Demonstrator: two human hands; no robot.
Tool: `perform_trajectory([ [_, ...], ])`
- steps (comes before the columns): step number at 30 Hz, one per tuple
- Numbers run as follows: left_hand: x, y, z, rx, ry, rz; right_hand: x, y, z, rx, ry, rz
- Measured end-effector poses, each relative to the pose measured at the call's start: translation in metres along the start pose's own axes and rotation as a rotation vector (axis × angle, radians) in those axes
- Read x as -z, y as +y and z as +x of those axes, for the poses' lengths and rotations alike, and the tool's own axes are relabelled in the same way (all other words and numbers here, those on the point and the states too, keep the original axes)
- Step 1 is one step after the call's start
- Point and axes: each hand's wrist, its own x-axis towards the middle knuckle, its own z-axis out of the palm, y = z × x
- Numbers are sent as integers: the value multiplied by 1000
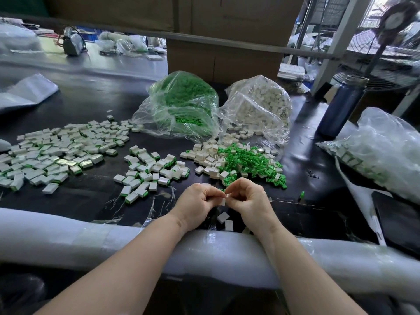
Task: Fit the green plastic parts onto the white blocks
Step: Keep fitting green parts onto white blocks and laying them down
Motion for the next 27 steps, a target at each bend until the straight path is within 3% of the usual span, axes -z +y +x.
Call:
perform_trajectory([
  [6,-3,-1,-1,-5,64,-52,0,2,4,-45,85,69],
  [18,-2,-5,2,20,114,-86,3,0,0,-93,87,197],
  [27,1,-6,1,69,48,-89,-2,2,3,-97,67,100],
])
